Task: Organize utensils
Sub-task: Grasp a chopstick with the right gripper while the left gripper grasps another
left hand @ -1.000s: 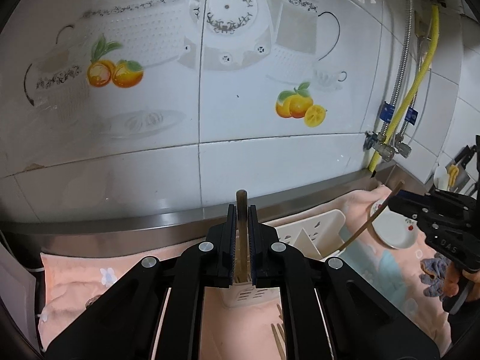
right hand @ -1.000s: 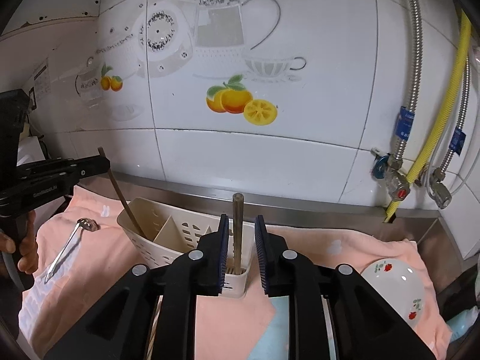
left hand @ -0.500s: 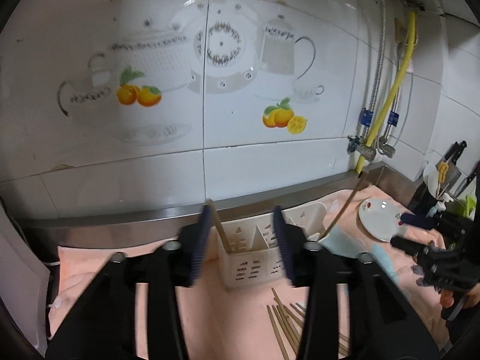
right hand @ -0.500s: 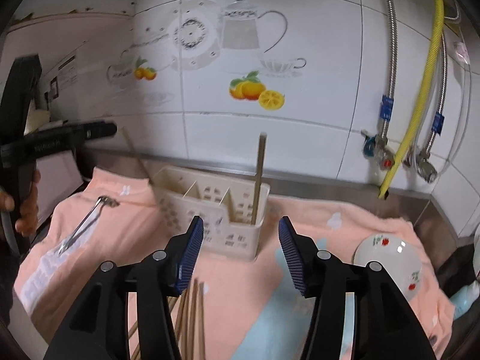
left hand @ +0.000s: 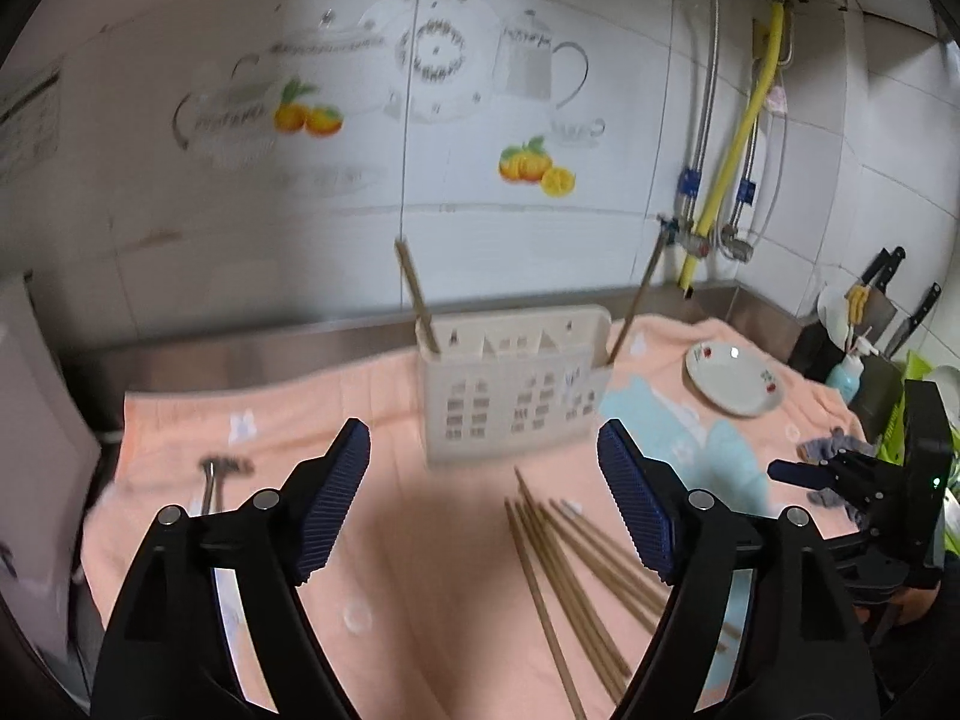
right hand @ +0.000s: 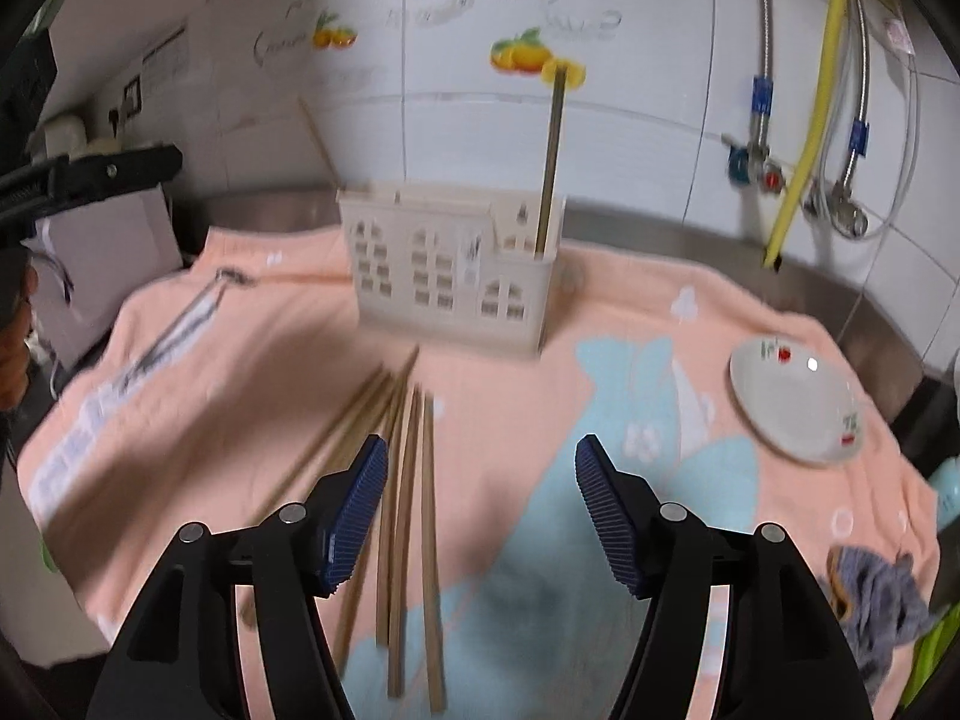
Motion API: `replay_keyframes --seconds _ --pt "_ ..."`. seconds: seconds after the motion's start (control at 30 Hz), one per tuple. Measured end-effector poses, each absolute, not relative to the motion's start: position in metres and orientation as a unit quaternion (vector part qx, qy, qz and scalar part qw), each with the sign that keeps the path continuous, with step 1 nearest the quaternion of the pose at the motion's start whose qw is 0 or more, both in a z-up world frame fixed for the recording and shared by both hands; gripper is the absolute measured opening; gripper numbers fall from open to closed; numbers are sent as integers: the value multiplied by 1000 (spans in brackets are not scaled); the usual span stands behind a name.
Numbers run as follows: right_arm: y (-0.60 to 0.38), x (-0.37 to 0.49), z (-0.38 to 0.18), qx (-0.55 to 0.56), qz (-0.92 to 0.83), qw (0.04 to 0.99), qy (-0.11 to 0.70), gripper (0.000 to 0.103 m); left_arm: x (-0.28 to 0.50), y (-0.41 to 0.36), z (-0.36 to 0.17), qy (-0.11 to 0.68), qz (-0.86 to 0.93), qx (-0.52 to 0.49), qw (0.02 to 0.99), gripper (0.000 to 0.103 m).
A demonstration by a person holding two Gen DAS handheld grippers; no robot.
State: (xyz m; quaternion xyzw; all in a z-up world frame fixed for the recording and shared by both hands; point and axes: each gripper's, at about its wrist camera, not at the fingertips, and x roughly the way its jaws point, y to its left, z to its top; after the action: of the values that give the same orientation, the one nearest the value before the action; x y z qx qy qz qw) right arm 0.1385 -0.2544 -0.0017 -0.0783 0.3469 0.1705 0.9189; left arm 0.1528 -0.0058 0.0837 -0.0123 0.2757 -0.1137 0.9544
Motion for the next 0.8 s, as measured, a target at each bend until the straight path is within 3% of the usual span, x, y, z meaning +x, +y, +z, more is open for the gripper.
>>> replay_keyframes --seconds 0.53,0.8 --pt "-257 103 -71 -92 171 893 405 63 104 15 11 331 -68 -39 940 87" --pt "-258 109 -86 -82 180 883 426 40 93 17 -12 356 -62 -47 931 87"
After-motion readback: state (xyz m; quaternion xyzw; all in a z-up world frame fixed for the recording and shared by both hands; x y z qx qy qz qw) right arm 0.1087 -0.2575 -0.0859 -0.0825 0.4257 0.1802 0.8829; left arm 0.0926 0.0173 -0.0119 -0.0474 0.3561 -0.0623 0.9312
